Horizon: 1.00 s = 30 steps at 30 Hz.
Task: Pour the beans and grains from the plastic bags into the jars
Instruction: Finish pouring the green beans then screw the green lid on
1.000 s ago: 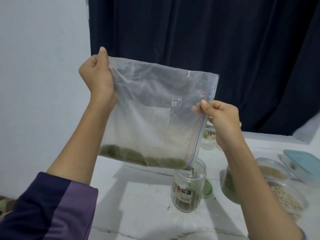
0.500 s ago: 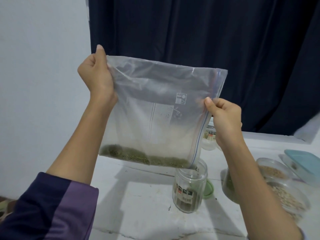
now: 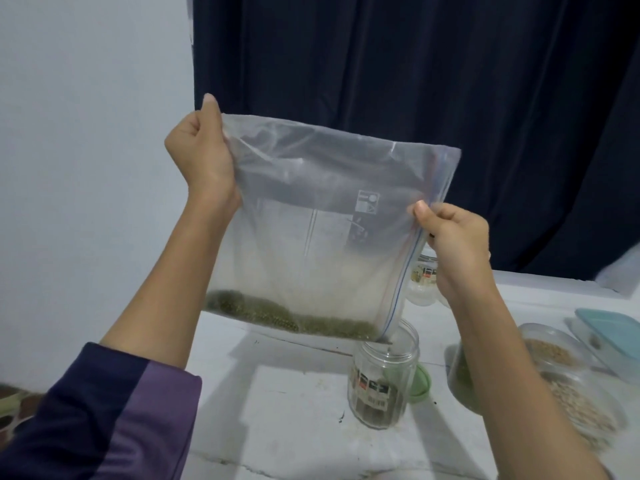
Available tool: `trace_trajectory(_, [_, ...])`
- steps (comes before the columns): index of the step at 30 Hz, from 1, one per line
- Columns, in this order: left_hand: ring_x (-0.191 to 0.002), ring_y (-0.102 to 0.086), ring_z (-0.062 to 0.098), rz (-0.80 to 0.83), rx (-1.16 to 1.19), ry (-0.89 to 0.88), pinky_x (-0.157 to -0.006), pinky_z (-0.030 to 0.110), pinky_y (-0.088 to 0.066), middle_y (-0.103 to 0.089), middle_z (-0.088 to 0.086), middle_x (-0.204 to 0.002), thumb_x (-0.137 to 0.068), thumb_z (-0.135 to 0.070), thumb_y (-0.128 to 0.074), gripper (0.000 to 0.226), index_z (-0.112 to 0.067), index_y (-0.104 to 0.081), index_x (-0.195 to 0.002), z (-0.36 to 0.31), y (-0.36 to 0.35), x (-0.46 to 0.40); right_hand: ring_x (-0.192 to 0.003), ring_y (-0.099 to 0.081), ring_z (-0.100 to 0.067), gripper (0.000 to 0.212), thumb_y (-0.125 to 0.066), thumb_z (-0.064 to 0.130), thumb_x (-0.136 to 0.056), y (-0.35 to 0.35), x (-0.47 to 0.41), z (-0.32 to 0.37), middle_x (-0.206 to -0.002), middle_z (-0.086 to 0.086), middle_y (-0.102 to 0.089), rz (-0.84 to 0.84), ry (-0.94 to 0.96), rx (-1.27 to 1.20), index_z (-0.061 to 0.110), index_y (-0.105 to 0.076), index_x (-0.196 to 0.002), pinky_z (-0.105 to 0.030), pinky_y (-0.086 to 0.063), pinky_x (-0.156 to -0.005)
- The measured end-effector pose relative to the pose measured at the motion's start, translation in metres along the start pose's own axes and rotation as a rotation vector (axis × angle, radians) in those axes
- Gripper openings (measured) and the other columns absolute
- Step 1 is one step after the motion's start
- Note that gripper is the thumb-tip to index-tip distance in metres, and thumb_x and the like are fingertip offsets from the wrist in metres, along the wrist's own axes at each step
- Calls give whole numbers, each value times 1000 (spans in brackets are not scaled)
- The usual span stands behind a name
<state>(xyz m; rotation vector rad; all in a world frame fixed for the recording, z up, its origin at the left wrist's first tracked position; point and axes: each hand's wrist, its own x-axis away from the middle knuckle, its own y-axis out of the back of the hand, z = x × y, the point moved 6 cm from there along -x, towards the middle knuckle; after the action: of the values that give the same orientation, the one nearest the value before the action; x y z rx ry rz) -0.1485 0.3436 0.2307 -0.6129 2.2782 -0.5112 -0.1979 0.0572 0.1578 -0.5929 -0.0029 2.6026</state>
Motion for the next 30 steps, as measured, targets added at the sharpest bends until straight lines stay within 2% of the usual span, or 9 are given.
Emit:
trace_trajectory(2, [-49, -18, 7, 5, -1, 5, -48, 17, -22, -18, -15, -46, -95, -19, -54, 53, -20, -20, -55, 0, 0, 1, -58, -51, 3, 24, -57, 15, -96, 2, -1, -1, -71, -8, -56, -26, 22, 15, -4, -64, -84, 3, -34, -56])
trace_trajectory(5, [-50, -19, 7, 0, 4, 6, -49, 18, -24, -19, -14, -46, -95, -19, -54, 53, -20, -20, -54, 0, -1, 1, -74, -42, -19, 36, -55, 18, -97, -4, -3, -2, -77, -20, -48, 21, 44, 24, -18, -54, -91, -17, -38, -66])
trace_trajectory(9, [-49, -19, 6, 12, 12, 6, -48, 18, -24, -19, -15, -45, -95, -19, -54, 53, -20, -20, -54, -1, -3, 2, -78, -54, -33, 31, -54, 15, -97, -1, -4, -4, -89, -21, -65, -7, 57, 53, -15, -60, -95, -25, -50, -74])
trace_trajectory(12, [-47, -19, 6, 10, 8, 2, -48, 17, -25, -19, -16, -43, -95, -18, -54, 54, -20, -21, -52, -3, -3, 3, -72, -50, -21, 28, -55, 13, -97, -1, -2, -4, -80, -15, -59, -45, 69, 22, -13, -62, -88, -24, -45, -71])
trace_trajectory(16, [-46, -20, 5, 3, 8, 6, -47, 16, -26, -20, -17, -42, -95, -18, -53, 55, -20, -21, -51, -3, -4, 6, -69, -44, -29, 33, -55, 13, -97, -6, -2, -6, -74, -20, -53, -35, 78, -13, -18, -57, -87, -32, -43, -67])
trace_trajectory(20, [-46, -19, 5, 4, -5, 6, -47, 16, -26, -19, -16, -42, -95, -18, -53, 55, -20, -21, -51, -4, -5, 7, -61, -50, -4, 28, -55, 12, -97, -3, -3, -8, -62, 8, -57, -72, 58, -24, 0, -62, -73, -20, -43, -64])
trace_trajectory(22, [-47, -19, 5, 2, -10, -2, -48, 17, -26, -19, -16, -42, -95, -18, -54, 56, -20, -21, -50, -5, -5, 7, -71, -56, -9, 26, -56, 14, -97, -8, -2, -9, -71, 1, -63, -9, 20, -19, 7, -64, -73, -24, -47, -72])
trace_trajectory(25, [-47, -20, 5, 9, -12, 1, -47, 17, -26, -20, -16, -43, -95, -18, -54, 55, -21, -22, -50, -4, -6, 8, -80, -55, -20, 23, -56, 14, -96, 1, -6, -11, -82, -17, -64, -90, 11, -68, -3, -67, -83, -28, -47, -77])
trace_trajectory(30, [-46, -19, 5, 4, -28, 5, -47, 17, -25, -19, -16, -42, -95, -18, -54, 55, -20, -21, -51, -4, -8, 9, -82, -61, -15, 23, -54, 13, -98, -1, -6, -15, -82, -1, -70, -65, -9, -63, 3, -68, -82, -29, -48, -82])
